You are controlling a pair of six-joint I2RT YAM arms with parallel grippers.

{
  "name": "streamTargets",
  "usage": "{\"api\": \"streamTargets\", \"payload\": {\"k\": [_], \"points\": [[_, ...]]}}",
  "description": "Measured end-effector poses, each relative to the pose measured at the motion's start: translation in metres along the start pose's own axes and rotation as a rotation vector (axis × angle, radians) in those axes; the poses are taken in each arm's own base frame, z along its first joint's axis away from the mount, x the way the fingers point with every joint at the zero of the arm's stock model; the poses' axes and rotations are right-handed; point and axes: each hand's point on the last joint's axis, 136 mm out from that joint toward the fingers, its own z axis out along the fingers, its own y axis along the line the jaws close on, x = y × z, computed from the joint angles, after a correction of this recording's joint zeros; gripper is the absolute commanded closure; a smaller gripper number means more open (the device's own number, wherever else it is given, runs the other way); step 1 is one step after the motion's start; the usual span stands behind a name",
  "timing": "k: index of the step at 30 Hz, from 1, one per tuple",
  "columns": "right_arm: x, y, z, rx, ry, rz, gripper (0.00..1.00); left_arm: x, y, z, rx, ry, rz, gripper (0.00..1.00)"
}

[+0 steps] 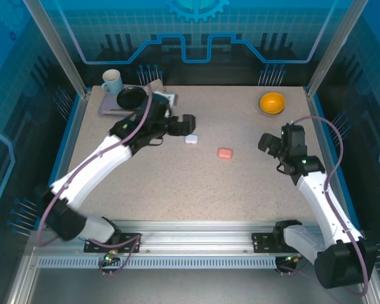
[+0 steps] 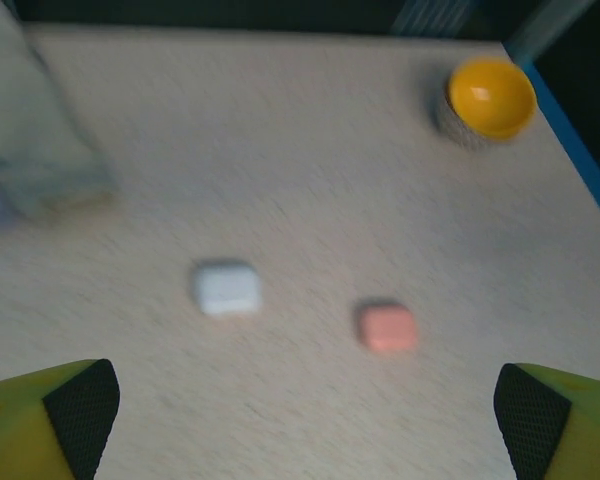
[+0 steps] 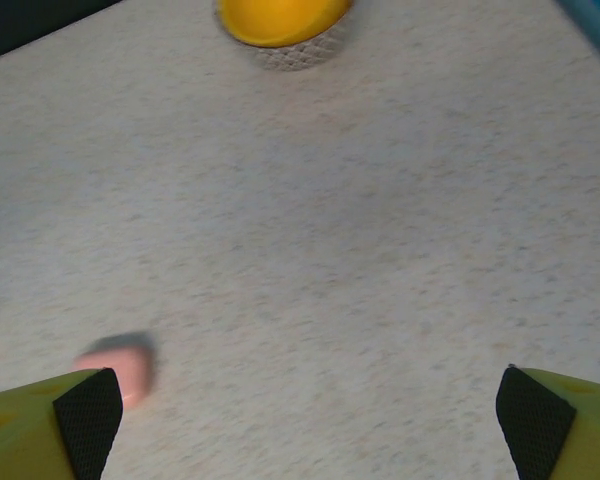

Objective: Insert wireless bluetooth earbuds into charging case

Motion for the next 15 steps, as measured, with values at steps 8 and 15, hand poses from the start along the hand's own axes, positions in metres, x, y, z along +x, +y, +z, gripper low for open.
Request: {"api": "streamTargets", "payload": {"k": [8,15], "points": [[0.027,-0.035,0.046,0.156,-0.059,-0.151,0.0,0.059,0.132,0.001,-0.322,-0.147,0.145,0.01],[0.033,-0.034,0.078,0.151,-0.141,-0.218,0.0,0.14,0.215,0.002,-0.451,-0.178,0.083,0.01]]}}
